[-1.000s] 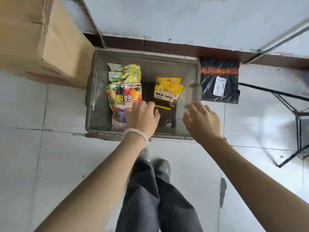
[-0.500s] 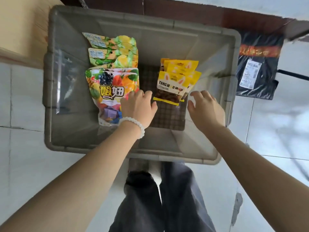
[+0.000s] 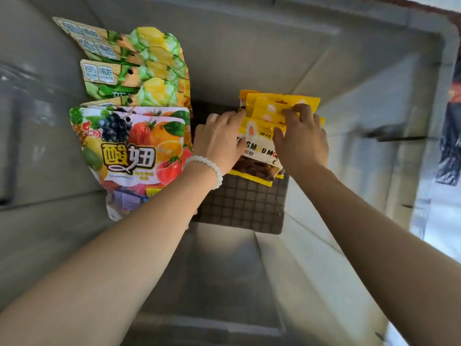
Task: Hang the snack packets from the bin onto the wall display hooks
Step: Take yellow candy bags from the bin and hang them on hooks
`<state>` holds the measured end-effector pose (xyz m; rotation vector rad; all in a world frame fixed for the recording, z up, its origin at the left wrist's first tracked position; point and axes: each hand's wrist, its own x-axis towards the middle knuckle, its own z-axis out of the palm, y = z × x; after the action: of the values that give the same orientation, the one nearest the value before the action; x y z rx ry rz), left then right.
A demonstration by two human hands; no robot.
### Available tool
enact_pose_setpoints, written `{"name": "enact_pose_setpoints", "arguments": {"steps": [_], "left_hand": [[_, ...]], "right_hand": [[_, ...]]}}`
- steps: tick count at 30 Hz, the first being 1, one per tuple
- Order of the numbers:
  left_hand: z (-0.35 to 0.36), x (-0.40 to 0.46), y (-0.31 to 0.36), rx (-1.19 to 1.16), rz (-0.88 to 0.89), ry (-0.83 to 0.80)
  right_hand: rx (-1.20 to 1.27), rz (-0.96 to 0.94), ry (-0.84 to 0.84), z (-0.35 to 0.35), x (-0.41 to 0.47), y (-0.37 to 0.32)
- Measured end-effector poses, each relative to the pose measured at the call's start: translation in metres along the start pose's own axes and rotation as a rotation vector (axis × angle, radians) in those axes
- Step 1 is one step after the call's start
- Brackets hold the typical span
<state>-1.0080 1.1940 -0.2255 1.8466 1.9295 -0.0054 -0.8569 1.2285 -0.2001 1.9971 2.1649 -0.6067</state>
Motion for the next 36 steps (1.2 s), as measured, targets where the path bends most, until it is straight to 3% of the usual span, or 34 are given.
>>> {"name": "enact_pose_setpoints", "arguments": {"steps": [20, 36], "left_hand": [[0.004, 0.008, -0.002, 0.044, 0.134, 0.063], [-0.025, 0.003, -0.003, 0.022, 0.136, 0.091]], "right_hand": [[0.069, 0.064, 0.11, 0.004, 0.026, 0.005], [0.071, -0.005, 0.033, -0.009, 0.002, 0.007]]}}
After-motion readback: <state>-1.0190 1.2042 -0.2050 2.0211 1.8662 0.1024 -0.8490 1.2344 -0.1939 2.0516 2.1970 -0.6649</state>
